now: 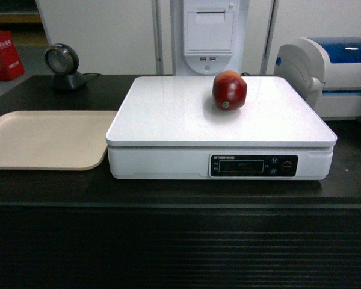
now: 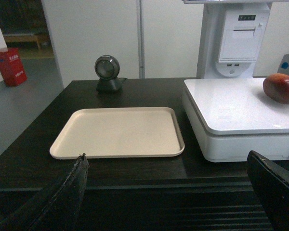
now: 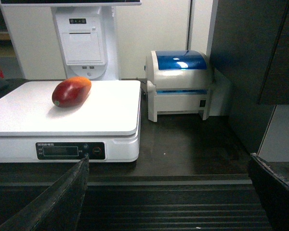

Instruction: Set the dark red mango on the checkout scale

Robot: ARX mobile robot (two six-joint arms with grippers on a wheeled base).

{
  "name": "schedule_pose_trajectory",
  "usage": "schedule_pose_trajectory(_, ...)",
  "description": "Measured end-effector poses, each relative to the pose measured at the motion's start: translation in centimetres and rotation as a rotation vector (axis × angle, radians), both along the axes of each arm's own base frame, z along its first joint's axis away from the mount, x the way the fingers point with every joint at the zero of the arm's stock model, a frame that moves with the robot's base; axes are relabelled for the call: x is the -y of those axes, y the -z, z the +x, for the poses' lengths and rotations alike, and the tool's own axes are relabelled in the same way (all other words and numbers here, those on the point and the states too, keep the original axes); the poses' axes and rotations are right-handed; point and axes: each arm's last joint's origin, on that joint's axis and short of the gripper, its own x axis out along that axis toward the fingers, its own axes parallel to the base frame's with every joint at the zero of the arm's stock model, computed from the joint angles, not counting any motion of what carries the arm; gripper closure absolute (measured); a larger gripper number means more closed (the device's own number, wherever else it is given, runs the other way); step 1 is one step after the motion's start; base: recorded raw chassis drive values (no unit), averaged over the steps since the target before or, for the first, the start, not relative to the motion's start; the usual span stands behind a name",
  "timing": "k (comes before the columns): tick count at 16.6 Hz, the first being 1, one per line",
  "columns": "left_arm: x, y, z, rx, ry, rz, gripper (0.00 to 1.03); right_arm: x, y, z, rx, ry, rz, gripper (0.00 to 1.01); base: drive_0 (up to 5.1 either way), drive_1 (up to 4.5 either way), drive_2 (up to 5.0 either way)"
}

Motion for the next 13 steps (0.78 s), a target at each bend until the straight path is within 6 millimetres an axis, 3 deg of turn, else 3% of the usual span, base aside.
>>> schedule_pose_trajectory(13,0.00,-0.02,0.00,0.002,0.000,0.000,0.05,0.00,-0.02,0.00,0.002,0.000,0.000,0.03,0.0,0.00,0.0)
